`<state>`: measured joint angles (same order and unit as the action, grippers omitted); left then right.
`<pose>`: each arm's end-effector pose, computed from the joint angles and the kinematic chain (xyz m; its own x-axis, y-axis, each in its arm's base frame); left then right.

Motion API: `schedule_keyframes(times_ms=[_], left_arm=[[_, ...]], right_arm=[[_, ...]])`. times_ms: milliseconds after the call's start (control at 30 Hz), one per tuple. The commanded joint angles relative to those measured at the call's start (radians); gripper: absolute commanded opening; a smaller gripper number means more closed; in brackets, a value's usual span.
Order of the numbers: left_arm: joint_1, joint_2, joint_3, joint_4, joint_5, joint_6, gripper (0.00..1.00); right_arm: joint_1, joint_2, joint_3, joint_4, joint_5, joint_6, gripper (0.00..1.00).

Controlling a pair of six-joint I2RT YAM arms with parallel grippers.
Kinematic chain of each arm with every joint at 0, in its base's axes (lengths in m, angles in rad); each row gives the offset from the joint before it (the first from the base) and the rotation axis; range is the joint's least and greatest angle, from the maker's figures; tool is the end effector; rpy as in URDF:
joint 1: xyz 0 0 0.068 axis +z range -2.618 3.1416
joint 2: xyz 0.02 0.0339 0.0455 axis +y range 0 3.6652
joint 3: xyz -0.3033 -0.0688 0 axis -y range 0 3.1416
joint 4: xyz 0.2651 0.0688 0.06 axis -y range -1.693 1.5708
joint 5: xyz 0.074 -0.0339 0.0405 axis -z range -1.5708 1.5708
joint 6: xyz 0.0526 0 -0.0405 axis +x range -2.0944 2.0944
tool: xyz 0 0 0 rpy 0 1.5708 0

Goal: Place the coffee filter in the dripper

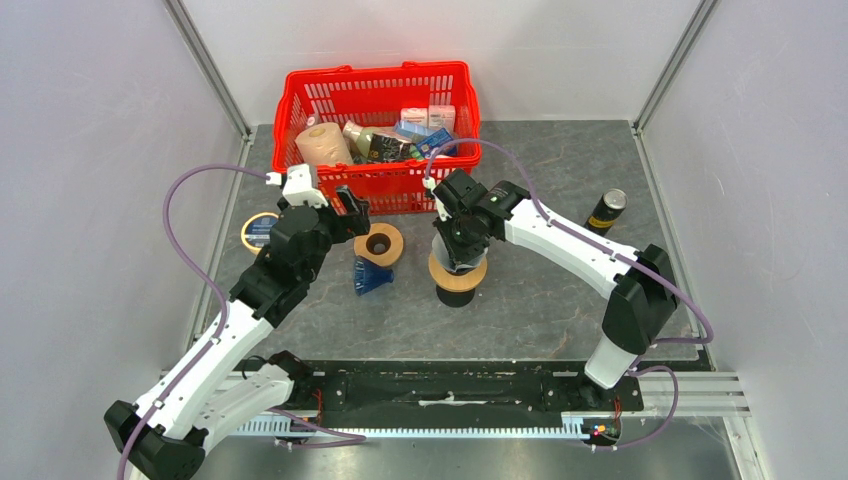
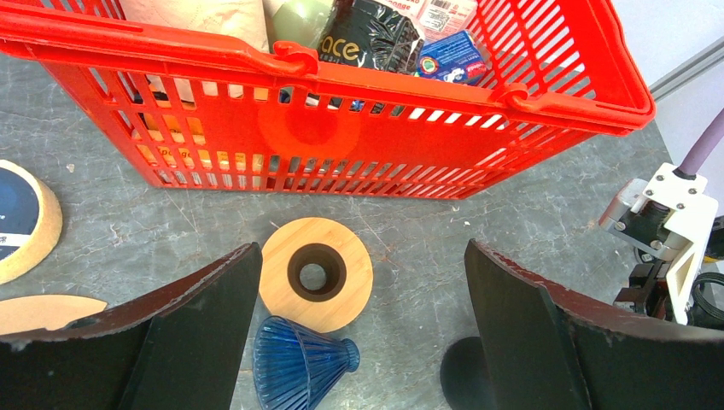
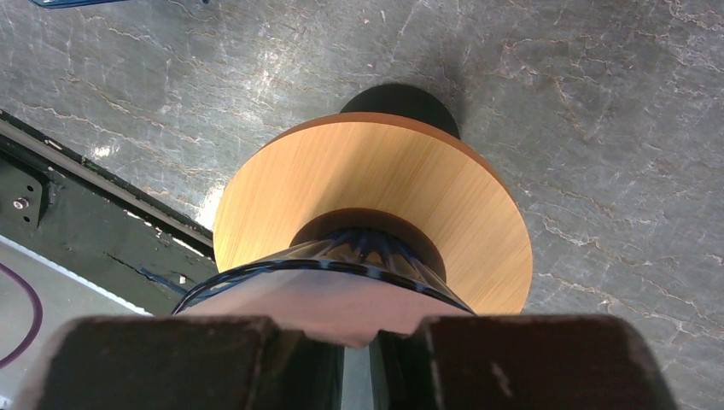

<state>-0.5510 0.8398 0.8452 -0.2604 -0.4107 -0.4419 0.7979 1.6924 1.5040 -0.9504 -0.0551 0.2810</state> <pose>0.1819 -0.0871 0.3699 -0.2588 -0.3012 -0.9178 0.0444 0.9454 -0.3228 0.2642 0.2751 0.3090 -0.8119 -0.4359 -0.3884 -0.5264 0.8342 0.1642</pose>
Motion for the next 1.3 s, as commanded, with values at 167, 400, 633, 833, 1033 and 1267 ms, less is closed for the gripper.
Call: schedule_keyframes(times_ms=[167,400,633,833,1033,1267], left_arm=[[0.005,-0.014,0.000,0.023,-0.022,0.002,0.95],[0.004,-0.016,0.000,0.023,-0.022,0.003,0.95],[0.005,-0.017,0.002,0.023,-0.023,0.002,0.95],[0.005,-0.019,0.002,0.023,-0.023,0.003,0.95],[0.005,-0.022,0.008,0.020,-0.023,0.005,0.95],[0.005,-0.037,0.005,0.016,-0.020,0.005,0.95]], right_arm=[[0.009,0.007,-0.007,0.015,-0.013,0.015,0.32],[0.010,0.005,-0.004,0.013,-0.011,0.018,0.40],[0.012,0.000,0.008,0.005,-0.006,0.019,0.12],[0.021,-0.007,0.041,-0.021,0.016,0.028,0.10],[0.027,-0.030,0.075,-0.039,0.029,0.036,0.08],[0.033,-0.049,0.121,-0.070,0.049,0.041,0.11]])
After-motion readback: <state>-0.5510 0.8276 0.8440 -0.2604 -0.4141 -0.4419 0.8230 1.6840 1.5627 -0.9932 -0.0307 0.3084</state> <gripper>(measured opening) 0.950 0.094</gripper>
